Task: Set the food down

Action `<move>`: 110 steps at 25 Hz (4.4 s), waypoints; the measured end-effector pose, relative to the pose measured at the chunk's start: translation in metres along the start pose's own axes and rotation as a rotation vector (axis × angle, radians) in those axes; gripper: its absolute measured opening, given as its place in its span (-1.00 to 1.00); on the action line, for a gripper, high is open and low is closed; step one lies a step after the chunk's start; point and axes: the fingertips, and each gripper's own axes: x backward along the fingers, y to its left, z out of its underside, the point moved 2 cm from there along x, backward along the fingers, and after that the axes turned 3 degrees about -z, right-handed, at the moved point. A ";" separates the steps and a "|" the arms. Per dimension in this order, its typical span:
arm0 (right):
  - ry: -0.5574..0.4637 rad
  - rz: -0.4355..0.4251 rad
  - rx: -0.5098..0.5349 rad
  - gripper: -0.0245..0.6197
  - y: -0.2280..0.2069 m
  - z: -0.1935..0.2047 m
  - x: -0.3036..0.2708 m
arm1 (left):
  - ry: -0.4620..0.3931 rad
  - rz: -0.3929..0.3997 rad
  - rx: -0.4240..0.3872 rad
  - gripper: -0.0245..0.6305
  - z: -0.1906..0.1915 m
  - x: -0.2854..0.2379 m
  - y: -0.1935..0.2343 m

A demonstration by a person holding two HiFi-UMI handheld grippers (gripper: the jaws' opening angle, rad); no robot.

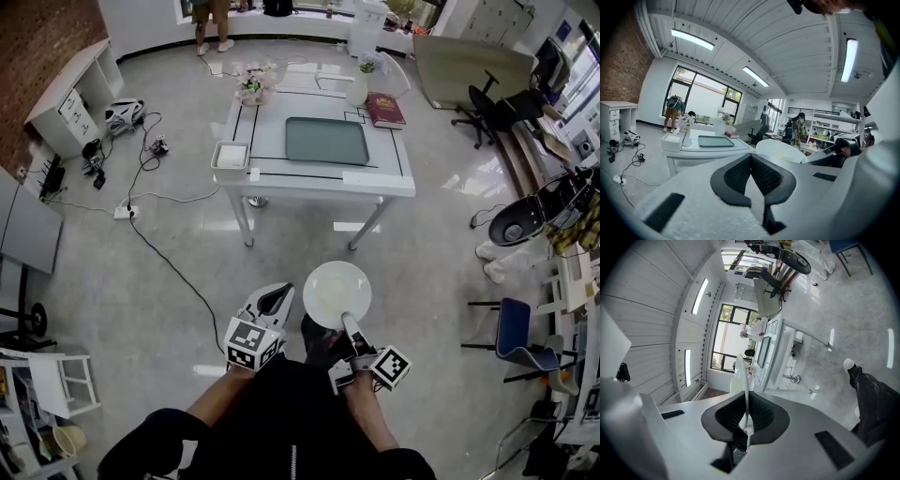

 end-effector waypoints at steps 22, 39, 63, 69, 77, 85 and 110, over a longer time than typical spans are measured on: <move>0.016 -0.005 -0.047 -0.86 -0.002 -0.020 -0.038 | 0.043 -0.001 0.017 -0.91 0.001 -0.037 0.019; 0.055 0.015 -0.063 -0.86 -0.010 -0.043 -0.072 | 0.084 -0.031 0.040 -0.91 0.004 -0.068 0.036; 0.099 0.027 -0.084 -0.86 -0.022 -0.131 -0.166 | 0.118 -0.067 0.047 -0.91 -0.025 -0.182 0.077; 0.123 0.034 -0.065 -0.86 -0.019 -0.182 -0.201 | 0.120 -0.089 0.044 -0.91 -0.050 -0.230 0.087; 0.160 0.009 -0.057 -0.86 -0.018 -0.236 -0.242 | 0.125 -0.130 0.031 -0.91 -0.076 -0.288 0.098; 0.172 0.014 -0.075 -0.86 -0.027 -0.277 -0.268 | 0.107 -0.149 0.052 -0.91 -0.082 -0.329 0.102; 0.120 0.034 -0.090 -0.86 -0.006 -0.307 -0.391 | 0.117 -0.125 0.078 -0.91 -0.121 -0.401 0.214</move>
